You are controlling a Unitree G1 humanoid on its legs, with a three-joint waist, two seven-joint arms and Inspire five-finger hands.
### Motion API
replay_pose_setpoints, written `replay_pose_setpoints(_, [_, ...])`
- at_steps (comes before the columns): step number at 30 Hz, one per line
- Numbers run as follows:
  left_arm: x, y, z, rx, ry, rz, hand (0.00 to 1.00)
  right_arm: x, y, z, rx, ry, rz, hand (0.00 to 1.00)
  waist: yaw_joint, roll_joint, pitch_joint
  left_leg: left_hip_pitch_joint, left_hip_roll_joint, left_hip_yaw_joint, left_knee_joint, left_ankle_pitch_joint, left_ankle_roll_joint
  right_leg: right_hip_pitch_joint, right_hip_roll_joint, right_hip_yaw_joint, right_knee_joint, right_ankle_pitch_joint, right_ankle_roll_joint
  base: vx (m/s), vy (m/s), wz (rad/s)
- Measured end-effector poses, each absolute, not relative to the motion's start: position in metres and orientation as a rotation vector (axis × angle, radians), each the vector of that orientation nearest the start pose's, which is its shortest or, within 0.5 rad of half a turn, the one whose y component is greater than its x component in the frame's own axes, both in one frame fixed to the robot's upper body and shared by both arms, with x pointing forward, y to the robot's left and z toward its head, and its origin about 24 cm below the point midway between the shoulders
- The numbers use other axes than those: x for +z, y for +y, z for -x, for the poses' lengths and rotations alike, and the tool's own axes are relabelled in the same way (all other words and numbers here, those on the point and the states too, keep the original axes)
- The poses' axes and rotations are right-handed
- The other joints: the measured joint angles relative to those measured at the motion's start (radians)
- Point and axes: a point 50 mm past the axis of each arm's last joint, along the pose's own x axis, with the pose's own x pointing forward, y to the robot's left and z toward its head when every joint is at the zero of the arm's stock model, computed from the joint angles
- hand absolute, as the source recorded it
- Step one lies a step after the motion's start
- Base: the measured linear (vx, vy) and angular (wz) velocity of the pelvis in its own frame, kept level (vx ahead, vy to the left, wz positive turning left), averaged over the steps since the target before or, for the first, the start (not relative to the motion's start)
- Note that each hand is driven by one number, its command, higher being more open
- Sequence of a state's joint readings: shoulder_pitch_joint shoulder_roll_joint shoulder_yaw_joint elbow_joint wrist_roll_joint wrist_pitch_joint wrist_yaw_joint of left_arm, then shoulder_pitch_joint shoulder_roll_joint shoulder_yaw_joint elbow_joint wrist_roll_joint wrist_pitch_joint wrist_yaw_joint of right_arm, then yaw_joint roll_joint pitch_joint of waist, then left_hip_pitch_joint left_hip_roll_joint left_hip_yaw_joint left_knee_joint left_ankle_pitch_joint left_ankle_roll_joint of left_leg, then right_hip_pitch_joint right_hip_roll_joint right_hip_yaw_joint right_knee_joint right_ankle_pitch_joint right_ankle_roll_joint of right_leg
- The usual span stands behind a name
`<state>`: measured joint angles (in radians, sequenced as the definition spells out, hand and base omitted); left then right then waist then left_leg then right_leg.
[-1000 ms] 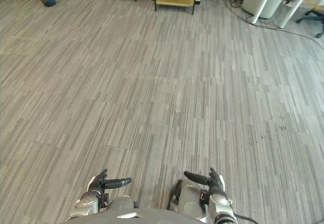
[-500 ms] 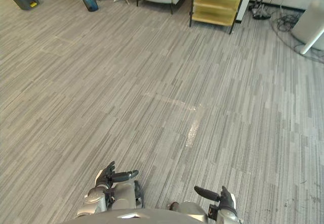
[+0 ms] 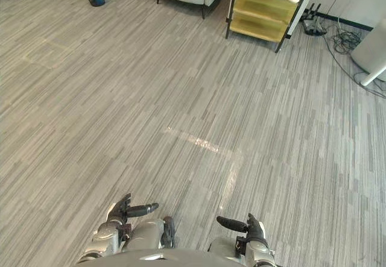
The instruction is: Pick up cushions and gather them together orderly.
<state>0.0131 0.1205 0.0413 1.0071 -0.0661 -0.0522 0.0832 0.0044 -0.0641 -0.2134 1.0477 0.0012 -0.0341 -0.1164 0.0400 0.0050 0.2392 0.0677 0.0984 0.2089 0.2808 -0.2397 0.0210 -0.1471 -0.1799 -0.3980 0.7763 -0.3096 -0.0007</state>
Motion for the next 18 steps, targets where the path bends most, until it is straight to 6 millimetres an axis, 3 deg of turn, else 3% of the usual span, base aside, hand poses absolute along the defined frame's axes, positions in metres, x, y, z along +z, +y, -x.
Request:
replay_pose_setpoints(1, [-0.146, 0.204, -0.135, 0.208, 0.958, -0.069, 1.0, -0.15, -0.207, -0.128, -0.335, 0.996, 0.009, 1.0, -0.001, 0.006, 0.003, 0.015, 0.013, -0.004, -0.01, 0.0, 0.0, -0.033, 0.015, 0.0, -0.066, 0.002, 0.002, 0.46, -0.182, 0.29])
replay_pose_setpoints(2, [-0.146, 0.203, -0.135, 0.206, 0.957, -0.066, 1.0, -0.148, -0.207, -0.132, -0.333, 0.983, 0.012, 1.0, -0.001, 0.008, 0.006, 0.03, 0.025, -0.007, -0.022, 0.0, 0.0, -0.068, 0.033, 0.014, -0.17, 0.022, 0.025, 0.37, -0.17, 0.34])
replay_pose_setpoints(3, [-0.146, 0.203, -0.134, 0.202, 0.959, -0.07, 1.0, -0.148, -0.207, -0.133, -0.329, 0.978, 0.014, 1.0, -0.007, -0.009, 0.003, 0.05, 0.027, -0.007, -0.036, -0.004, -0.025, -0.093, 0.053, 0.052, -0.348, 0.092, 0.056, 0.61, -0.283, 0.57])
replay_pose_setpoints(4, [-0.149, 0.197, -0.13, 0.179, 0.98, -0.071, 1.0, -0.148, -0.212, -0.132, -0.333, 0.984, 0.027, 1.0, -0.017, 0.006, 0.006, 0.081, 0.054, -0.029, -0.047, -0.017, -0.069, -0.063, 0.088, 0.053, -0.396, 0.226, -0.035, 0.52, -0.238, 0.44])
replay_pose_setpoints(6, [-0.15, 0.188, -0.132, 0.156, 0.974, -0.055, 1.0, -0.146, -0.217, -0.133, -0.352, 0.977, 0.032, 1.0, -0.008, 0.018, 0.002, 0.072, 0.07, -0.047, -0.046, 0.007, -0.079, -0.075, 0.105, 0.082, -0.354, 0.19, -0.055, 0.5, -0.273, 0.27])
replay_pose_setpoints(7, [-0.15, 0.184, -0.132, 0.142, 0.976, -0.055, 1.0, -0.147, -0.218, -0.13, -0.373, 0.987, 0.015, 1.0, -0.015, 0.021, 0.002, 0.069, 0.088, -0.06, 0.0, 0.023, -0.095, -0.047, 0.11, 0.06, -0.344, 0.127, -0.065, 0.42, -0.278, 0.34])
replay_pose_setpoints(8, [-0.15, 0.184, -0.133, 0.136, 0.973, -0.061, 1.0, -0.148, -0.218, -0.128, -0.382, 0.996, 0.004, 1.0, -0.017, 0.024, 0.004, 0.053, 0.099, -0.067, 0.051, 0.025, -0.099, -0.028, 0.113, 0.046, -0.35, 0.112, -0.067, 0.38, -0.283, 0.6])
replay_pose_setpoints(10, [-0.146, 0.182, -0.14, 0.137, 0.942, -0.051, 1.0, -0.149, -0.22, -0.119, -0.421, 1.001, -0.023, 1.0, -0.019, 0.039, 0.015, -0.117, 0.173, -0.107, 0.489, 0.042, -0.134, 0.096, 0.144, 0.004, -0.427, 0.092, -0.068, 0.4, -0.268, 0.49])
replay_pose_setpoints(11, [-0.144, 0.183, -0.143, 0.156, 0.92, -0.04, 1.0, -0.15, -0.22, -0.116, -0.426, 1.004, -0.022, 1.0, -0.012, 0.038, 0.015, -0.171, 0.192, -0.087, 0.608, 0.034, -0.135, 0.149, 0.153, -0.003, -0.461, 0.091, -0.068, 0.29, -0.159, 0.14])
replay_pose_setpoints(13, [-0.141, 0.184, -0.146, 0.159, 0.897, -0.039, 1.0, -0.15, -0.218, -0.113, -0.439, 1.003, -0.037, 1.0, -0.004, 0.034, 0.015, -0.23, 0.205, -0.045, 0.662, 0.018, -0.115, 0.223, 0.158, -0.007, -0.529, 0.092, -0.067, 0.2, -0.072, 0.06])
replay_pose_setpoints(15, [-0.139, 0.184, -0.149, 0.157, 0.881, -0.039, 1.0, -0.151, -0.215, -0.111, -0.443, 1.01, -0.05, 1.0, 0.004, 0.038, 0.013, -0.285, 0.215, -0.018, 0.604, 0.006, -0.111, 0.265, 0.164, -0.011, -0.581, 0.098, -0.057, 0.26, -0.022, 0.05])
replay_pose_setpoints(18, [-0.138, 0.185, -0.152, 0.161, 0.87, -0.043, 1.0, -0.152, -0.206, -0.115, -0.429, 1.009, -0.072, 1.0, 0.009, 0.027, 0.018, -0.322, 0.17, -0.052, 0.302, 0.008, -0.112, 0.305, 0.158, -0.009, -0.622, 0.104, -0.047, 0.25, 0.11, 0.0])
